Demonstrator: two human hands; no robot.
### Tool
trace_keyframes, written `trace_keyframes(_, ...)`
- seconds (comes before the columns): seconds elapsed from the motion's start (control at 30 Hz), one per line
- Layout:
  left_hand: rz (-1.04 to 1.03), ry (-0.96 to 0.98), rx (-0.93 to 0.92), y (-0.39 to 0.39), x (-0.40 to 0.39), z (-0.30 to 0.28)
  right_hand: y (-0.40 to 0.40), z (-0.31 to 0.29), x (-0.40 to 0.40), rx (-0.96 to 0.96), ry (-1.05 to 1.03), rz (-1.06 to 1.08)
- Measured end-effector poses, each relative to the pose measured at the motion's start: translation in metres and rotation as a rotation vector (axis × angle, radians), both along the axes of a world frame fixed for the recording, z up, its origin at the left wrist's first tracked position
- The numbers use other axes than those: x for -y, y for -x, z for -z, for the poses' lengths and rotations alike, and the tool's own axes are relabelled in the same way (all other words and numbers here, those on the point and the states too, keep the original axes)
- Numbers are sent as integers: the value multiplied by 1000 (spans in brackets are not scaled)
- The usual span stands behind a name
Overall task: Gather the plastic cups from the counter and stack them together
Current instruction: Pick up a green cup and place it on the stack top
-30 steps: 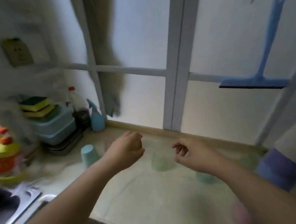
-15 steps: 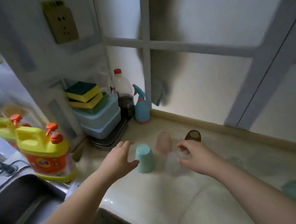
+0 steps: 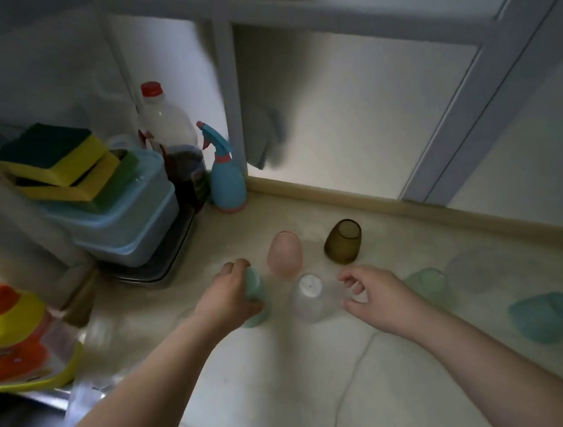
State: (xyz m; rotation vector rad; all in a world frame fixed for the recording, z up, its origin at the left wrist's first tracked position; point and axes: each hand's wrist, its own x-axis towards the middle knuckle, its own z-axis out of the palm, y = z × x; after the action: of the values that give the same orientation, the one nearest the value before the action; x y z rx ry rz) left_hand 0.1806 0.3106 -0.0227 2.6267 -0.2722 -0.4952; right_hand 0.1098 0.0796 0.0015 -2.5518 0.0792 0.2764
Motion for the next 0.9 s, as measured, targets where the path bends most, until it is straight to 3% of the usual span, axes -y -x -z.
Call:
trace_keyframes(0.2, 18, 41, 139, -6, 18, -51, 6, -23, 20, 52, 10, 22)
trace_keyframes(0.4, 207, 167, 296, 19, 73, -132, 39, -78, 58, 182, 40, 55)
trace_keyframes(0.9, 541, 486, 456, 206, 301, -275, 272, -236, 222, 503, 222, 234)
